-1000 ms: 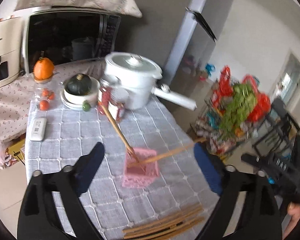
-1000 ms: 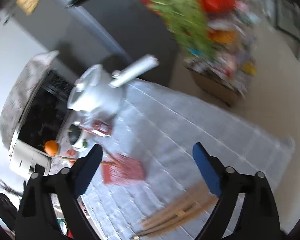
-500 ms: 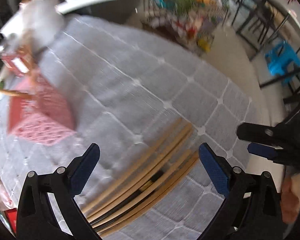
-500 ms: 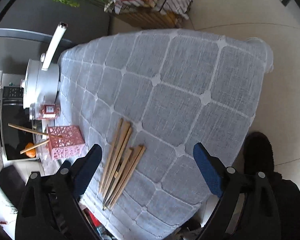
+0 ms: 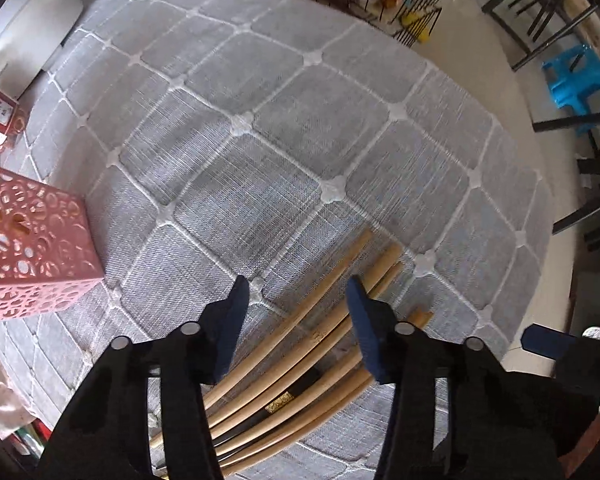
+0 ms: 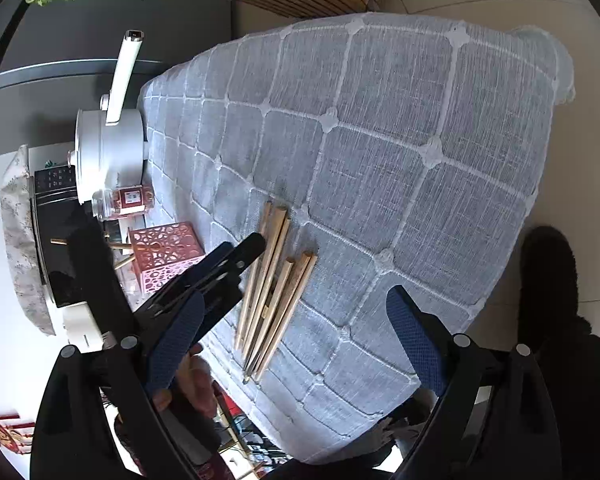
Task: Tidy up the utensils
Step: 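Grasp a chopstick from the pile with the left gripper while the right gripper grasps another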
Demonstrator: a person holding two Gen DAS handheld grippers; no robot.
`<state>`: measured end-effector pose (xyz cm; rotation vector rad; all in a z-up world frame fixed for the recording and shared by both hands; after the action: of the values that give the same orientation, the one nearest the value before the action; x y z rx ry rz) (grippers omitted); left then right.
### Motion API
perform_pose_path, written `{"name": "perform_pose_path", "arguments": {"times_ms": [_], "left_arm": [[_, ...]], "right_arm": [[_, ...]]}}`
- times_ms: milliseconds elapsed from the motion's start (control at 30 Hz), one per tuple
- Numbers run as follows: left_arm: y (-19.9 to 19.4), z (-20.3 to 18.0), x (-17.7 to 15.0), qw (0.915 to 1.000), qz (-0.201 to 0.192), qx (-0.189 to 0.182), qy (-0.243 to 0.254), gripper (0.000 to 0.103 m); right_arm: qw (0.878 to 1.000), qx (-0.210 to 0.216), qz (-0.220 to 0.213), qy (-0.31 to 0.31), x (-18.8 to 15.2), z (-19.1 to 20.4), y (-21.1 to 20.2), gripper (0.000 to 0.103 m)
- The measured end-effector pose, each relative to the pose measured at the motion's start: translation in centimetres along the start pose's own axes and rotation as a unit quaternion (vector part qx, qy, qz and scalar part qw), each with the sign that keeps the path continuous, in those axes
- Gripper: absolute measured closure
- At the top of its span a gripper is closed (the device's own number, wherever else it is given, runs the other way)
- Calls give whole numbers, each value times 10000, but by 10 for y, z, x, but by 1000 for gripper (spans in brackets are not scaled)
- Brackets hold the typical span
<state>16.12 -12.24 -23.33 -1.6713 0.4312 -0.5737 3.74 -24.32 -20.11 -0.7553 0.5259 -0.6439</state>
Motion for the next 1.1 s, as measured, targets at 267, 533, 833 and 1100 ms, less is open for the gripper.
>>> {"name": "perform_pose_path", "arguments": {"times_ms": [267, 533, 833, 1100], "left_arm": [[7, -5, 8, 9994, -140, 286, 164, 88], [-50, 31, -30, 9910, -1258, 298, -346, 98], [-140, 48, -100, 9655, -2491, 65, -754, 99], [-160, 57, -136, 9577, -2761, -83, -813, 99]], "right_arm": [[9998, -45, 98, 149, -2, -2, 10, 13], [9991, -212, 359, 46, -13, 10, 46, 13], [9969, -732, 235, -194, -24, 22, 85, 66], [9937, -901, -356, -558, -25, 31, 85, 92]]}}
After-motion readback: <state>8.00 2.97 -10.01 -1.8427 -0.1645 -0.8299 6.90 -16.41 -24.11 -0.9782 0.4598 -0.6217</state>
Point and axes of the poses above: each gripper's, at about its wrist camera, not at the fingertips, and y roughly the way its jaws point, z to its left, x to its top, the point moved 6 cm from there along y, roughly the way its jaws point, and after that the axes turned 5 degrees about -x, right-handed, at the moved point
